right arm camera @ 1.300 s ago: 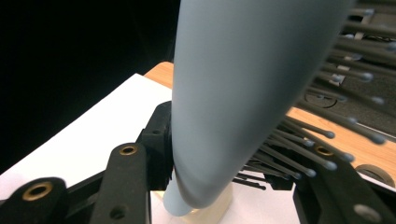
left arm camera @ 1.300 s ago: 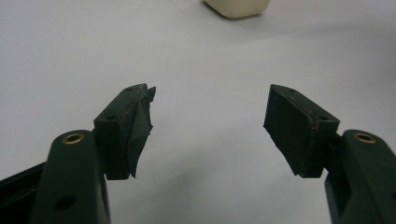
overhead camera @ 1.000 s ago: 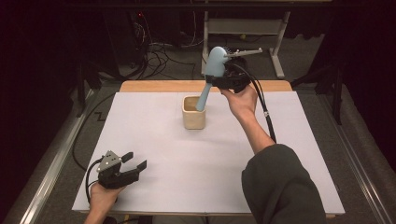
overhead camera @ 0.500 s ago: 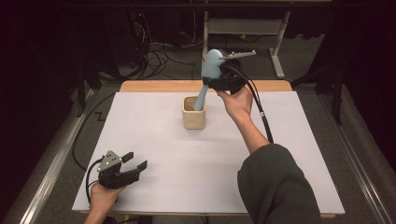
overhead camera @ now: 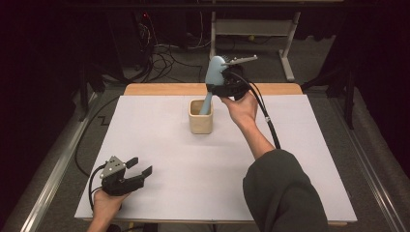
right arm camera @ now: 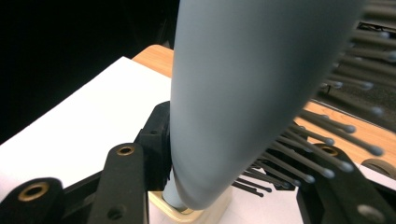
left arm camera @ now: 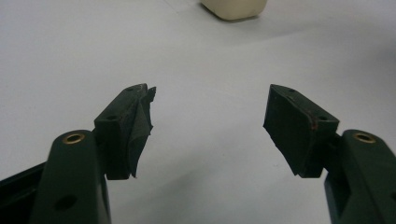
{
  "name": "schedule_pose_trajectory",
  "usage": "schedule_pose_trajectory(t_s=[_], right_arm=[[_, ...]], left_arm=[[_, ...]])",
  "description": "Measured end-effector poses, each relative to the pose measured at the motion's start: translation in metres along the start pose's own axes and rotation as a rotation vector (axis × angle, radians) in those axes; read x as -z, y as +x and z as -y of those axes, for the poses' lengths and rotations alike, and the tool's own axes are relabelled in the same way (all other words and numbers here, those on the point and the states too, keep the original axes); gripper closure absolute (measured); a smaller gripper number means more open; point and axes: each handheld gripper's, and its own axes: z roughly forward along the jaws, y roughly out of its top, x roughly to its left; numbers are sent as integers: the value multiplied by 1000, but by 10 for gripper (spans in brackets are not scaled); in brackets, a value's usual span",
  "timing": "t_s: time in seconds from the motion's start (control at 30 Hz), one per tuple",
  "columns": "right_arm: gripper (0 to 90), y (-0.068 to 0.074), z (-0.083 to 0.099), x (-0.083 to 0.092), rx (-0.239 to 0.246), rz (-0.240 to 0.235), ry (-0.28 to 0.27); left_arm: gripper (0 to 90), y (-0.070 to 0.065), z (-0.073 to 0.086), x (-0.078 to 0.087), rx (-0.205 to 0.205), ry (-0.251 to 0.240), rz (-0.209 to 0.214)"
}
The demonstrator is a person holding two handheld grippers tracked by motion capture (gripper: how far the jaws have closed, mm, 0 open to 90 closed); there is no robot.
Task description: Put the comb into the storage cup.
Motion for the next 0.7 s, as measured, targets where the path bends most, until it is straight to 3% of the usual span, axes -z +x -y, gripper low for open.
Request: schedule_pose_trajectory(t_s=[0.7], right_arm=[[521, 4, 15, -23, -2, -6, 66]], left_arm=[[325, 1, 0, 1, 9, -5, 7]])
